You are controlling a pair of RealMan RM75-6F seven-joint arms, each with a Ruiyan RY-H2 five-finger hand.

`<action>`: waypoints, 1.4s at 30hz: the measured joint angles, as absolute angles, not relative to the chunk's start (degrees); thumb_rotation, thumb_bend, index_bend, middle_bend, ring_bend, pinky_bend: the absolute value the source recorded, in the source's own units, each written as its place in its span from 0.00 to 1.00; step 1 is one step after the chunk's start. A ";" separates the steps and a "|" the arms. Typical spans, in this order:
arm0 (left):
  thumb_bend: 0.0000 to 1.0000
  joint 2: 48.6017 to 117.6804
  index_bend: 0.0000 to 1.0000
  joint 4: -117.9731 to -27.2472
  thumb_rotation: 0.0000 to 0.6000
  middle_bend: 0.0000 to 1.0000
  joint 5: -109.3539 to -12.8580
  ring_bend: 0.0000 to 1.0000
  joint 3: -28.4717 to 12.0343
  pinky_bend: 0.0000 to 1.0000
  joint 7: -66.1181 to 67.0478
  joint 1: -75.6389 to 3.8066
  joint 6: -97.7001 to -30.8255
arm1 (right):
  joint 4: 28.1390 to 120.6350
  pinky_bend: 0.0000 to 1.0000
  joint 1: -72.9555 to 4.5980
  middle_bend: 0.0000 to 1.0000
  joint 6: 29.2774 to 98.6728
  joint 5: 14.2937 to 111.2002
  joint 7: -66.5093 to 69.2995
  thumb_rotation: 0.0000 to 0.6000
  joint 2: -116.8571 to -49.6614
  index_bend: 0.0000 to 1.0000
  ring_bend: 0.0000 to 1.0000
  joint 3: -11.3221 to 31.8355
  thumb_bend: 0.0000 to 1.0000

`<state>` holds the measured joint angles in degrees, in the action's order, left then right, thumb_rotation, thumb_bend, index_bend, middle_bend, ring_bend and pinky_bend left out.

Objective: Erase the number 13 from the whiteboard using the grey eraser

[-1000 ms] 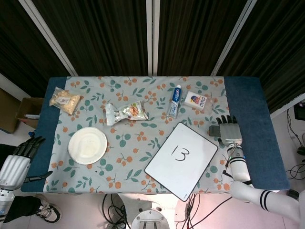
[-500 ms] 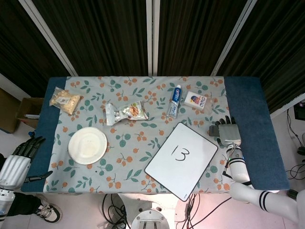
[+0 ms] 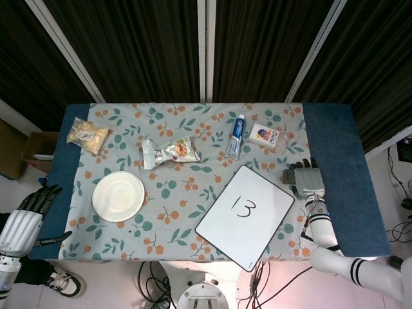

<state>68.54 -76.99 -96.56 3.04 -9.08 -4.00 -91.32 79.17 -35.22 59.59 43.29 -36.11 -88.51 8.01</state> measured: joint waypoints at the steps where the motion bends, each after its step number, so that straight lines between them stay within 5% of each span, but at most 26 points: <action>1: 0.06 68.52 0.09 -76.99 0.72 0.09 -96.54 0.08 3.04 0.19 -9.09 -3.99 -91.31 | 79.18 0.08 -35.21 0.22 59.57 43.35 -36.06 1.00 -88.53 0.27 0.11 7.99 0.29; 11: 0.06 68.54 0.09 -76.73 0.73 0.09 -96.42 0.08 3.08 0.19 -9.44 -3.96 -91.25 | 79.00 0.24 -35.10 0.22 58.89 43.30 -35.33 1.00 -88.79 0.27 0.13 7.96 0.33; 24: 0.06 68.33 0.09 -76.97 0.72 0.09 -96.25 0.08 3.03 0.19 -9.34 -4.11 -90.94 | 78.12 0.28 -35.11 0.25 57.80 44.57 -33.46 1.00 -89.22 0.28 0.17 7.97 0.35; 33: 0.06 68.23 0.09 -77.18 0.72 0.09 -96.34 0.08 3.04 0.19 -9.20 -4.11 -91.03 | 77.55 0.37 -34.40 0.31 59.38 47.13 -31.98 1.00 -89.55 0.41 0.26 7.91 0.38; 42: 0.06 68.32 0.09 -77.04 0.72 0.09 -96.15 0.08 3.12 0.19 -9.34 -4.13 -90.69 | 76.20 0.47 -34.04 0.48 60.74 48.85 -31.47 1.00 -90.59 0.58 0.38 8.14 0.45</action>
